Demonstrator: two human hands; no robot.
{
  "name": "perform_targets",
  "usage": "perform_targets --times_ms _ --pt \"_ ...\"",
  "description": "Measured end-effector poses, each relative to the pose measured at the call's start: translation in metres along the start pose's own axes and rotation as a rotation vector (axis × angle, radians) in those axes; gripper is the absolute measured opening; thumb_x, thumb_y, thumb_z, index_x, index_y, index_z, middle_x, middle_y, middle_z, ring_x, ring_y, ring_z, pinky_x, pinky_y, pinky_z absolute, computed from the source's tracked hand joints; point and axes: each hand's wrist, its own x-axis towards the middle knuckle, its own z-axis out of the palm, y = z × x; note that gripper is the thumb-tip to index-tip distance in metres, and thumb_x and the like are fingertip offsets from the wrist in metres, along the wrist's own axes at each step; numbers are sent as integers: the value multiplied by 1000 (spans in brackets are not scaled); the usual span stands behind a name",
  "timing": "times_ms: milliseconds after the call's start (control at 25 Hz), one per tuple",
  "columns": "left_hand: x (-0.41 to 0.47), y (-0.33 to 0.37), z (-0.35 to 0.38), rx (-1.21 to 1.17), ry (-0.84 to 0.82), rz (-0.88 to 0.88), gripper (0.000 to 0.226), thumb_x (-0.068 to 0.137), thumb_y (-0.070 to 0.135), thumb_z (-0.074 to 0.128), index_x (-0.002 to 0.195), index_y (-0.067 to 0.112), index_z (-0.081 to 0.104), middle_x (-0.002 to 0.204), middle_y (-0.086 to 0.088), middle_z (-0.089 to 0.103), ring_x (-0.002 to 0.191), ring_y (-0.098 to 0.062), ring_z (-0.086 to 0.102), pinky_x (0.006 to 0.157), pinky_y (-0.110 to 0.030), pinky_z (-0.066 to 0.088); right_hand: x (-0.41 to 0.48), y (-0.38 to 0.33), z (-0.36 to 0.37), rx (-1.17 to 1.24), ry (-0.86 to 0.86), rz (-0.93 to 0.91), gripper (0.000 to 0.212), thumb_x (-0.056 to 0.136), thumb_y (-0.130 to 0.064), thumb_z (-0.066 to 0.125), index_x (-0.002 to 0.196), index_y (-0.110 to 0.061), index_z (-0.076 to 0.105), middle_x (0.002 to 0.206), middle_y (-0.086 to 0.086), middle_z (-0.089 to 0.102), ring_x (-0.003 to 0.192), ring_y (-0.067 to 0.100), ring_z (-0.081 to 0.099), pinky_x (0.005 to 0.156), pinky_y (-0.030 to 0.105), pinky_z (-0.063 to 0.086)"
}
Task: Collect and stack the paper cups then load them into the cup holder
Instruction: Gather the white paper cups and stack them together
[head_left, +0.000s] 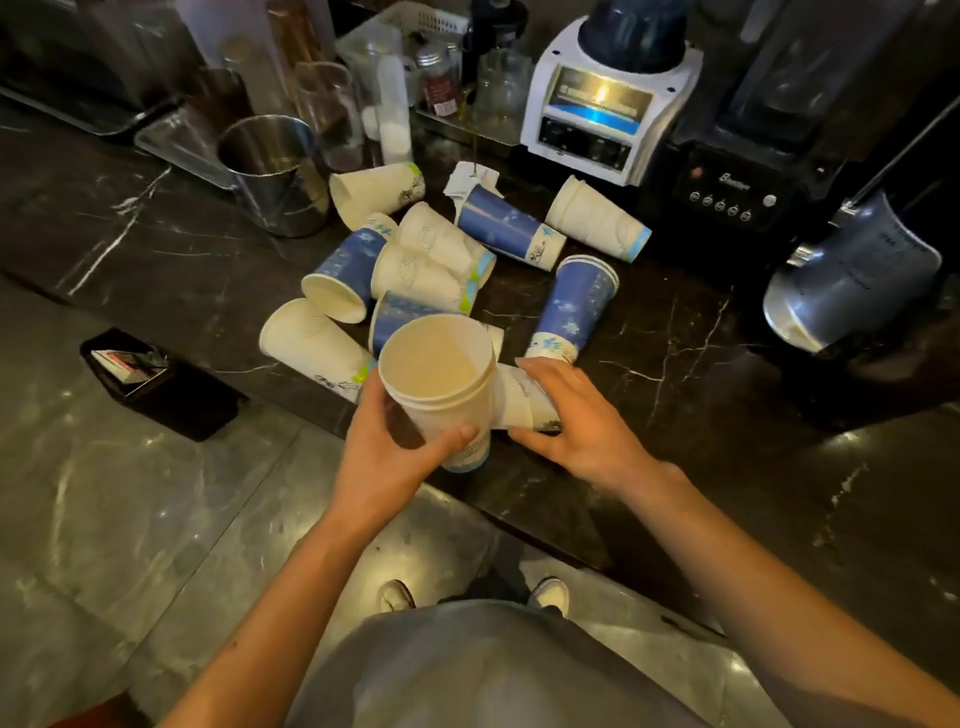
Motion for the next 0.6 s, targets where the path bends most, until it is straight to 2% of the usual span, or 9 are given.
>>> perform_targets --times_ms 160,320,400,480,600 --pt "6 -23 -31 13 -54 -26 93 63 30 85 143 28 39 130 23 53 117 16 51 89 -5 47 17 -3 15 -379 -83 69 93 81 -56 67 153 -30 14 154 -1 32 137 21 30 109 38 30" --pt "19 -38 -42 26 -144 -45 90 68 18 88 141 30 38 130 22 52 114 17 52 86 -4 47 19 -15 12 -459 -94 163 86 83 -56 64 151 -30 19 149 0 38 133 22 35 106 41 33" --pt "26 -42 -42 34 -176 -24 87 69 14 88 137 32 38 128 24 51 113 19 51 85 -3 46 15 -19 5 -351 -33 237 85 81 -58 66 150 -31 23 148 -1 40 131 20 36 106 41 35" --pt "30 -44 -36 60 -191 -2 85 68 10 88 134 31 38 124 24 51 110 24 49 84 1 42 10 -27 -12 -54 139 287 86 76 -56 72 147 -33 29 144 -4 43 129 15 40 105 42 40" --pt "34 -49 -26 78 -174 9 84 67 10 89 130 32 38 122 24 49 109 26 47 82 4 39 3 -46 -49 357 440 201 84 75 -41 80 145 -30 34 138 -8 48 123 8 49 95 29 49"
